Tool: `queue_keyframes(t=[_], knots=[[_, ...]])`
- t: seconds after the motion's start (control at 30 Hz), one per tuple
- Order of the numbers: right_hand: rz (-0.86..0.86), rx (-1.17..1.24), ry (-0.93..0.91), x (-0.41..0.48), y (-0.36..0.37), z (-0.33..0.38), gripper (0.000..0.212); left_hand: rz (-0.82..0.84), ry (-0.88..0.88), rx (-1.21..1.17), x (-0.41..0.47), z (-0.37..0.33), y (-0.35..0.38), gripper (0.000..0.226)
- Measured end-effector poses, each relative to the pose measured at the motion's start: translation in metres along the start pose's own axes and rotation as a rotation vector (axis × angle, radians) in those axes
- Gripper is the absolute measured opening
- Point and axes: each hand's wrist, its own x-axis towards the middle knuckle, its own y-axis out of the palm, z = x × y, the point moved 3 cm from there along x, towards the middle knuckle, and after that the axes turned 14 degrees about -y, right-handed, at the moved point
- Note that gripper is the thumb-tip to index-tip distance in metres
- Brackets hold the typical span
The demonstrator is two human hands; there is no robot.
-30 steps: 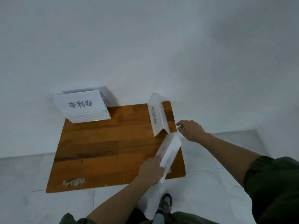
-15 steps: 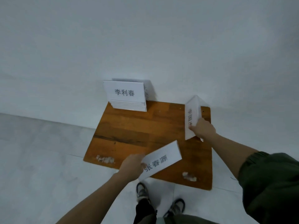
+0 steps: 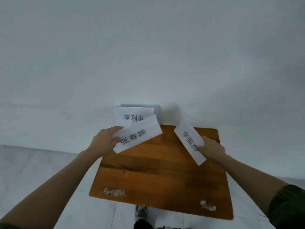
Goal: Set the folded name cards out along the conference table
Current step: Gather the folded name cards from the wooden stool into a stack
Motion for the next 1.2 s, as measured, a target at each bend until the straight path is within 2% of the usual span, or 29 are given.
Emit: queue_keyframes(t=[0.2,0.47,0.63,0.83,0.93,1.03,1.1,1.2], knots=[[0.056,0.069,0.017,0.001,0.004,0.022,0.049,-0.052,0.139,0.048,0.089,-0.008,-0.055,0.040],[0.001,0.135,0.117,-0.005,0.015,0.051,0.055,0.146,0.315,0.199,0.177,-0.009,-0.051,0.039],[-0.008,0.160,0.141,-0.015,0.016,0.063,0.054,0.260,0.365,0.216,0.195,-0.007,-0.035,0.041],[-0.062,0.135,0.057,-0.022,-0.029,0.086,0.051,0.321,0.411,0.175,0.207,-0.007,-0.030,0.039],[-0.078,0.188,-0.018,-0.022,-0.067,0.113,0.049,0.275,0.387,0.096,0.200,0.000,-0.032,0.034],[-0.068,0.224,-0.113,-0.015,-0.100,0.149,0.049,0.235,0.291,-0.007,0.193,0.014,-0.030,0.045],[-0.080,0.179,-0.180,0.001,-0.115,0.173,0.050,0.236,0.144,-0.165,0.190,0.025,-0.029,0.053],[-0.079,0.074,-0.270,0.037,-0.120,0.215,0.053,0.327,-0.052,-0.502,0.180,0.037,-0.025,0.049]])
